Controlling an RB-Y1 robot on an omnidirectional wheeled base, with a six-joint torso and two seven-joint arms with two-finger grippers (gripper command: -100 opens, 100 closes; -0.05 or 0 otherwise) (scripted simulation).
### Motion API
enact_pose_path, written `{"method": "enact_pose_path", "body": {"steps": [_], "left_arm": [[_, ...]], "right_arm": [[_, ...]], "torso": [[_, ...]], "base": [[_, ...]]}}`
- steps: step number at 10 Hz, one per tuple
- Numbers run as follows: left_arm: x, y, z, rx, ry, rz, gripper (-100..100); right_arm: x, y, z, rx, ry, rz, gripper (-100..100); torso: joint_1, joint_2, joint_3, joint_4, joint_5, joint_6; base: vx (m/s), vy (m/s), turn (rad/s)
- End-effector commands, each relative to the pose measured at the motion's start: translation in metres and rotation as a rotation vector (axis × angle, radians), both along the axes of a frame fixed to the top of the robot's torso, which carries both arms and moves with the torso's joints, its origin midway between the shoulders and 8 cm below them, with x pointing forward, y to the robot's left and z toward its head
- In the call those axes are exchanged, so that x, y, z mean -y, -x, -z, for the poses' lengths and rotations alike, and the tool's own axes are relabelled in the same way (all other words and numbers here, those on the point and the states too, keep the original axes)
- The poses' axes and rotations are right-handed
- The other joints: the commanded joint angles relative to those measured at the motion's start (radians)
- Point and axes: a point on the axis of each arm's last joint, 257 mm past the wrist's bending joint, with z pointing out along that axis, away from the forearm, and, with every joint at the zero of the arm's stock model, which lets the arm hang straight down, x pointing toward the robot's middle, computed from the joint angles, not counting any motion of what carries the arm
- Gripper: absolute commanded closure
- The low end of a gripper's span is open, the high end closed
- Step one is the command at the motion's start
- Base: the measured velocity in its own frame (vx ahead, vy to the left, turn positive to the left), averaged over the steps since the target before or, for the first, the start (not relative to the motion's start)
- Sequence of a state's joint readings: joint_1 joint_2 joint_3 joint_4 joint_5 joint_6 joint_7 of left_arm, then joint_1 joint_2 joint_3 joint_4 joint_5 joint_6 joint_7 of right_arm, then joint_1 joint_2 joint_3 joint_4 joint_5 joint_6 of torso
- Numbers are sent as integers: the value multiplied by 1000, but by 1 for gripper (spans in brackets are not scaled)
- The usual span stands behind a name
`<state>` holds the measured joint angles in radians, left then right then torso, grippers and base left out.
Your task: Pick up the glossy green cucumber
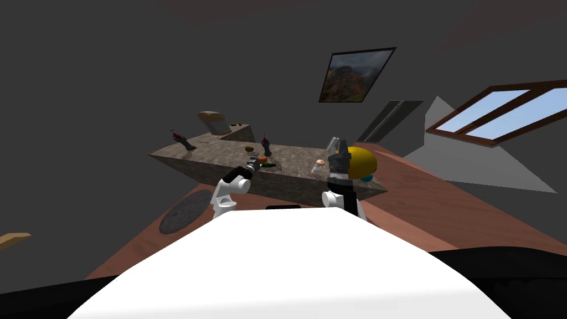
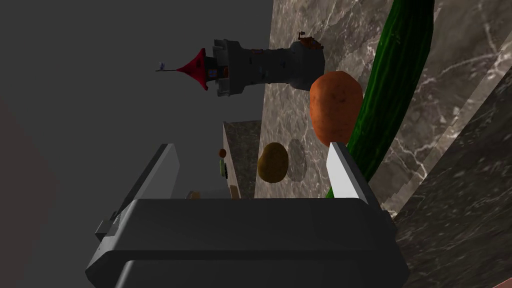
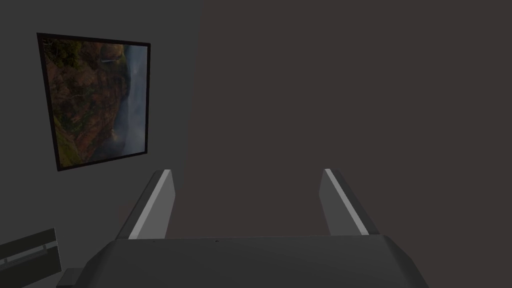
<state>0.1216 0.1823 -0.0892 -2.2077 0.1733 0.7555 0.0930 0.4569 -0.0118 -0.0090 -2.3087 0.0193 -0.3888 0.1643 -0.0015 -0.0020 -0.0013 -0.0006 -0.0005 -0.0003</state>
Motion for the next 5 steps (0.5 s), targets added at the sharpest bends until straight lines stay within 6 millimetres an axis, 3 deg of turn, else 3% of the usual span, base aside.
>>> {"method": "enact_pose_path", "body": {"steps": [1,5], "left_arm": [[0,1,6,-27,-2,0,-100],[4,0,30,-141,4,4,-100]], "right_arm": [[0,0,0,0,0,0,0],[0,0,0,0,0,0,0]], "torso": [[0,0,0,0,0,0],[1,0,0,0,0,0]], "base": [[15,-15,3],[28,-17,-47]]}}
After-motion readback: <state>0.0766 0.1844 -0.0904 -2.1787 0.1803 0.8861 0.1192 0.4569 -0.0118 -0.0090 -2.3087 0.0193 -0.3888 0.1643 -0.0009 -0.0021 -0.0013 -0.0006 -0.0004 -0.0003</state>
